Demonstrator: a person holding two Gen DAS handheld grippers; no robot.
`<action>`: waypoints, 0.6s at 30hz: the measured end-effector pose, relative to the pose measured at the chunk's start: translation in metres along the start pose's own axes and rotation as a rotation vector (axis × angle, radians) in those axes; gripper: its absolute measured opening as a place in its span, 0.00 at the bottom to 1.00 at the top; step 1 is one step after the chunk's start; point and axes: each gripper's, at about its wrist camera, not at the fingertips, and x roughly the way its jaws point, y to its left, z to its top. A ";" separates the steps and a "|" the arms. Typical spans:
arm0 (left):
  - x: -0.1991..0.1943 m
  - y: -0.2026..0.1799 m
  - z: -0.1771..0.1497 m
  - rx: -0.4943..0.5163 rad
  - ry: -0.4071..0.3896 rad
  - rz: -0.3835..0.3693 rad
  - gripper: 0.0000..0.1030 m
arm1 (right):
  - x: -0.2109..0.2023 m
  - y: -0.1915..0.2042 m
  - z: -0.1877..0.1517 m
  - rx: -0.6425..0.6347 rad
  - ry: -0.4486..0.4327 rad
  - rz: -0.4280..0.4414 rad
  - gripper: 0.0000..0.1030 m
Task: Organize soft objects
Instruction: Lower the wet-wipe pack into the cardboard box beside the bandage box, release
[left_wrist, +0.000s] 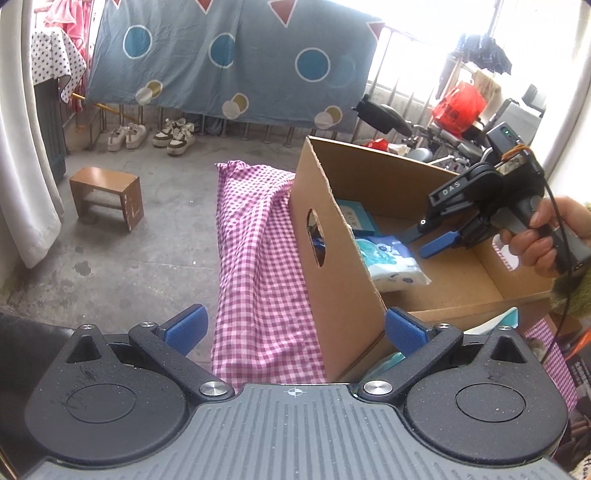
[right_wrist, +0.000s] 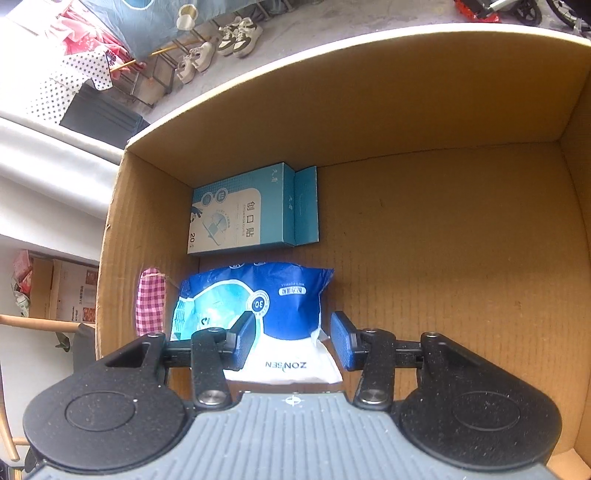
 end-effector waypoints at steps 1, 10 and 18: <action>0.000 0.001 -0.001 0.001 -0.001 -0.005 0.99 | 0.000 -0.003 -0.002 0.015 0.018 0.005 0.47; 0.002 -0.003 -0.013 0.035 -0.016 -0.026 0.99 | 0.025 0.001 -0.016 0.064 0.160 0.076 0.49; 0.003 -0.007 -0.017 0.028 0.003 -0.038 0.99 | 0.028 0.003 -0.020 0.036 0.133 0.069 0.48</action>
